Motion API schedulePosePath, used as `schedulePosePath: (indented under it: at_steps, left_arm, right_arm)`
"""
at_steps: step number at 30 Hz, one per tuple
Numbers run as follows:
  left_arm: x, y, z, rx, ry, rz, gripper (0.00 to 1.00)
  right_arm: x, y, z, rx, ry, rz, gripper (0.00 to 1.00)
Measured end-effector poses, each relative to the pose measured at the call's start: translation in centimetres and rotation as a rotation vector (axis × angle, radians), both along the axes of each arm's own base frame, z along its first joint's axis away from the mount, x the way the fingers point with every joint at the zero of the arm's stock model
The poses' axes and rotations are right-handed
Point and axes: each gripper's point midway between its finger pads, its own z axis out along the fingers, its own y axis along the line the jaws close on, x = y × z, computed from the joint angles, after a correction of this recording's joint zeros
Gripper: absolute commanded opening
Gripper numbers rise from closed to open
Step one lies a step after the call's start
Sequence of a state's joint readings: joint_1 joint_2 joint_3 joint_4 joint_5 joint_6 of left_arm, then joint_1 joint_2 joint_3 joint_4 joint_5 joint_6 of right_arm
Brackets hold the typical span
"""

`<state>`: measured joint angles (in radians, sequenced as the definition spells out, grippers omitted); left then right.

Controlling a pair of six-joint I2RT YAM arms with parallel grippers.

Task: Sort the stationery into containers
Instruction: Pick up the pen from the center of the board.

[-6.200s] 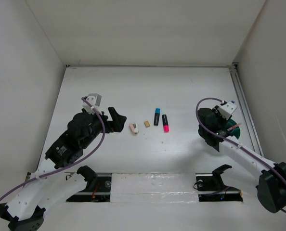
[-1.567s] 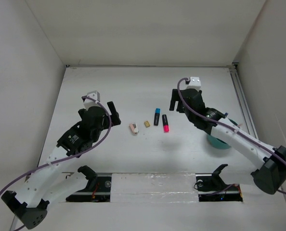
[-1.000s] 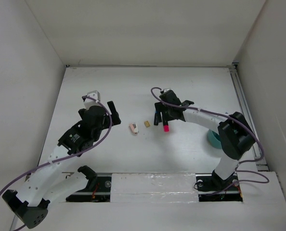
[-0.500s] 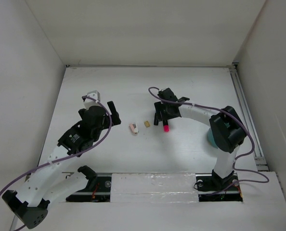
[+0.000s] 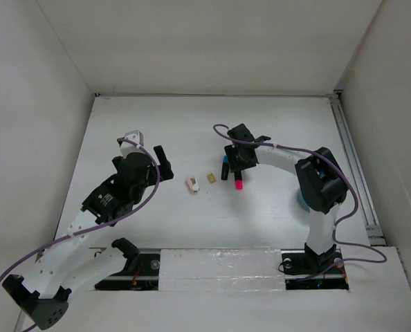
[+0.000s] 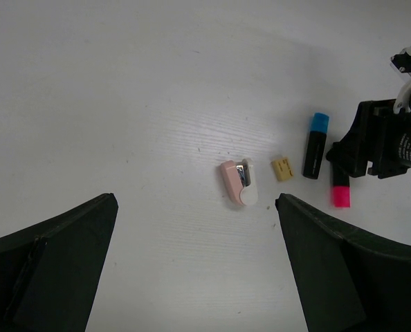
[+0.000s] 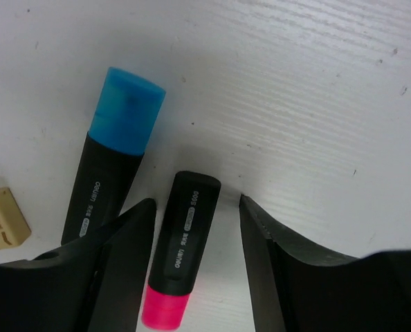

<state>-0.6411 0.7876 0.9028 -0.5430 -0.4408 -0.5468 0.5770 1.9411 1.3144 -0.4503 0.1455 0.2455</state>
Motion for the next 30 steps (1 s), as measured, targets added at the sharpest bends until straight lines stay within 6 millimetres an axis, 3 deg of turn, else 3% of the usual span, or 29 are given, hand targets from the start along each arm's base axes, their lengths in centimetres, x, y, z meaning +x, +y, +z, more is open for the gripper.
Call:
schedulePosePath:
  at_steps: [12, 16, 17, 19, 26, 30]
  left_arm:
    - [0.0, 0.0, 0.0, 0.000, 0.000, 0.000, 1.00]
    - [0.0, 0.0, 0.0, 0.000, 0.000, 0.000, 1.00]
    - [0.0, 0.0, 0.0, 0.000, 0.000, 0.000, 1.00]
    - [0.0, 0.0, 0.0, -0.001, -0.001, 0.000, 1.00]
    - [-0.1, 0.1, 0.2, -0.007, -0.008, 0.000, 1.00]
    - [-0.1, 0.1, 0.3, -0.008, -0.011, 0.000, 1.00]
  right_arm:
    - [-0.1, 0.2, -0.1, -0.014, 0.007, 0.022, 0.38]
    - [-0.1, 0.2, -0.1, -0.015, 0.008, 0.022, 0.20]
    - [-0.1, 0.2, -0.1, -0.015, 0.008, 0.022, 0.09]
    - [-0.2, 0.2, -0.1, -0.016, 0.009, 0.022, 0.00]
    - [-0.3, 0.1, 0.1, -0.014, 0.008, 0.019, 0.00]
    - [-1.2, -1.0, 1.2, 0.003, -0.008, 0.000, 0.00]
